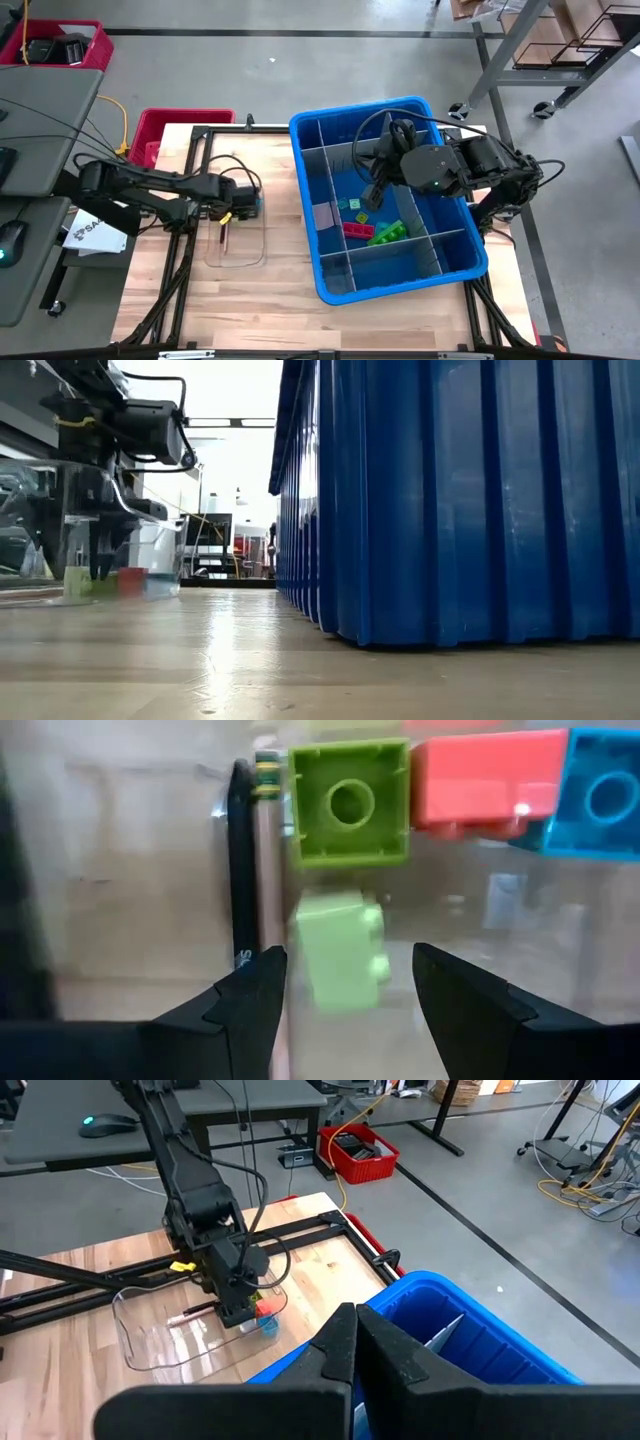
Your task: Sort blocks
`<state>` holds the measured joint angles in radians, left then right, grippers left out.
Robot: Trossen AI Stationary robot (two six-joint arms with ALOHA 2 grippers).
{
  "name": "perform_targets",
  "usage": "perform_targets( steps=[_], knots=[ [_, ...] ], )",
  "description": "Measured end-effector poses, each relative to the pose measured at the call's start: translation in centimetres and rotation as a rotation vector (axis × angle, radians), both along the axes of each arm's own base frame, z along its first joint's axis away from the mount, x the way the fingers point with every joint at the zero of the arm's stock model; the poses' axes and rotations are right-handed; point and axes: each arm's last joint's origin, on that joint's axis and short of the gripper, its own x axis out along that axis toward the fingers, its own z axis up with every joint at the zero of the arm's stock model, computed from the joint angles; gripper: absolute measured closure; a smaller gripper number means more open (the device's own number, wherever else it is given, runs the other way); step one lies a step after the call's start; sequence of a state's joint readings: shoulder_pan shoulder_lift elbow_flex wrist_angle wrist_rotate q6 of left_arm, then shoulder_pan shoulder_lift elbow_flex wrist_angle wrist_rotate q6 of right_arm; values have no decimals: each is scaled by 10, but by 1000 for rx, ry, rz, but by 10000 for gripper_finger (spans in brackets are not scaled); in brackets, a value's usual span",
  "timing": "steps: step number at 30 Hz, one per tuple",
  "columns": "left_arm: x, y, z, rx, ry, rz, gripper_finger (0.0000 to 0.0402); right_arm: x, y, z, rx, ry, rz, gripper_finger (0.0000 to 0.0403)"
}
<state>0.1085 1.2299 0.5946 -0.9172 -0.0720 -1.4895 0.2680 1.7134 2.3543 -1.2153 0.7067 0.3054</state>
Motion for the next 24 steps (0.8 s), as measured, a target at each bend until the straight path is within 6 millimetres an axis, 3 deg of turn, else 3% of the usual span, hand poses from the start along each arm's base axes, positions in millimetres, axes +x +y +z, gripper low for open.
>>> perform_targets(
  steps=[12,16,20,24],
  knots=[
    [6,5,-6,49,-14,72,190,0,0,0,6,-4,-3,403],
    [7,6,-6,62,-16,70,232,0,0,0,6,-4,-3,403],
    [7,6,-6,66,-14,57,316,0,0,0,7,-3,-1,403],
    [6,6,-4,68,-20,-4,321,0,0,0,8,-3,0,403]
  ],
)
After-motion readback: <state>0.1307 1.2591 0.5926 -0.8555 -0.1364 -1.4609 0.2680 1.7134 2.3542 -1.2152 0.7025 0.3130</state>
